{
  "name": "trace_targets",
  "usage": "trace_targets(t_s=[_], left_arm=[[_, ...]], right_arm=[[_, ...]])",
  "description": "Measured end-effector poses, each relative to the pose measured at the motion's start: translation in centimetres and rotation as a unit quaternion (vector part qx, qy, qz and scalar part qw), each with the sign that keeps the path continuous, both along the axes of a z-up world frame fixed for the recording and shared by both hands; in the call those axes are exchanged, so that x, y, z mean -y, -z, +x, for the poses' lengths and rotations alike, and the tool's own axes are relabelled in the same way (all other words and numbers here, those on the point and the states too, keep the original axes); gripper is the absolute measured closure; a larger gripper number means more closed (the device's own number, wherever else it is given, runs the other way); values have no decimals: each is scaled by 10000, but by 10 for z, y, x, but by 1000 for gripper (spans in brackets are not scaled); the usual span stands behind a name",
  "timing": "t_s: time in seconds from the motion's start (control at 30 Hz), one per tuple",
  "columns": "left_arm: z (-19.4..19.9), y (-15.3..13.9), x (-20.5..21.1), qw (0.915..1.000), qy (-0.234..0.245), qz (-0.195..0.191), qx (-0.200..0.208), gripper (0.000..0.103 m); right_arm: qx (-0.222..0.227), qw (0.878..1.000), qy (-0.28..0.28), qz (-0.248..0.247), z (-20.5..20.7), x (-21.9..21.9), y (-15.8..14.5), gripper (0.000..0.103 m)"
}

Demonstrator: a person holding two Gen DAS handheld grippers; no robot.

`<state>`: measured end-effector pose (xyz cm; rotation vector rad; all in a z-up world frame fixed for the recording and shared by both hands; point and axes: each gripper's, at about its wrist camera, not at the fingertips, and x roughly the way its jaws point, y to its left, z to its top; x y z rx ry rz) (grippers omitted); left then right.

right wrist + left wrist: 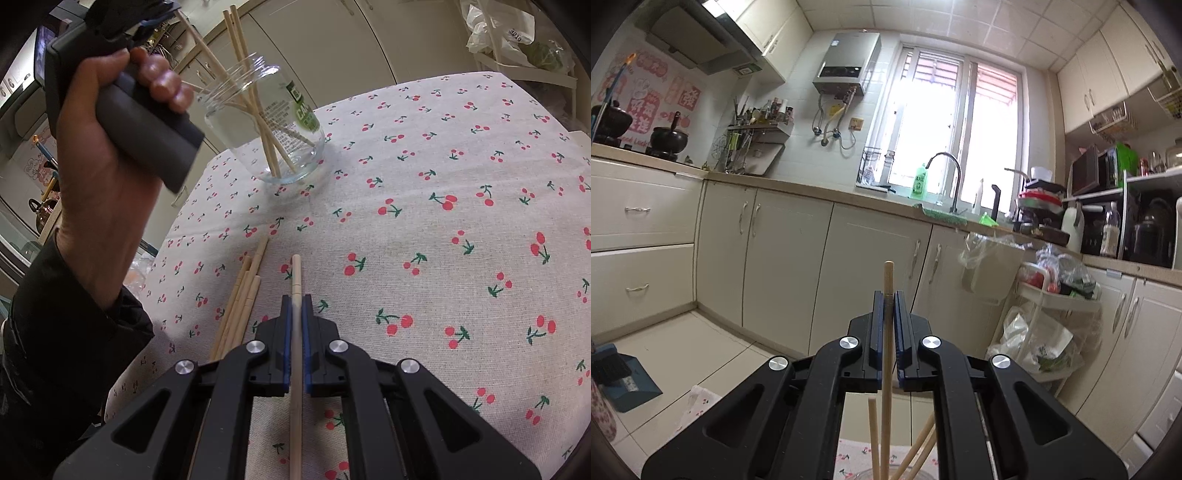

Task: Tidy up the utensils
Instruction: 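Drop the left tool's stick into the jar while the right tool lifts its stick, then carry the held stick over the jar and drop it in with the right tool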

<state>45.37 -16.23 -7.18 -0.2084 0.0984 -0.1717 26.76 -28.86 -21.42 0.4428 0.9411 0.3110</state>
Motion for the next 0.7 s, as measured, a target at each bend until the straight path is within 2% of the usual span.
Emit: trace_targets(t_s=[0.23,0.33,0.5,0.6,0.7], left_arm=[[-11,10,-1,9986,243,347,-312,95],[-21,5,-7,9986,283,342,-303,85],[-55,-9,-34,9996,181,216,-81,61],[-76,-10,-55,9998,70,175,-36,55],[-97,0,-79,9998,-135,124,-122,49]], right_arm=[[1,10000,5,-5,0,0,0,97],[0,10000,62,-8,0,2,-1,97],[45,9997,159,201,-1,7,-4,97],[161,9987,217,422,-3,8,-10,97],[497,9959,279,701,-2,7,-29,97]])
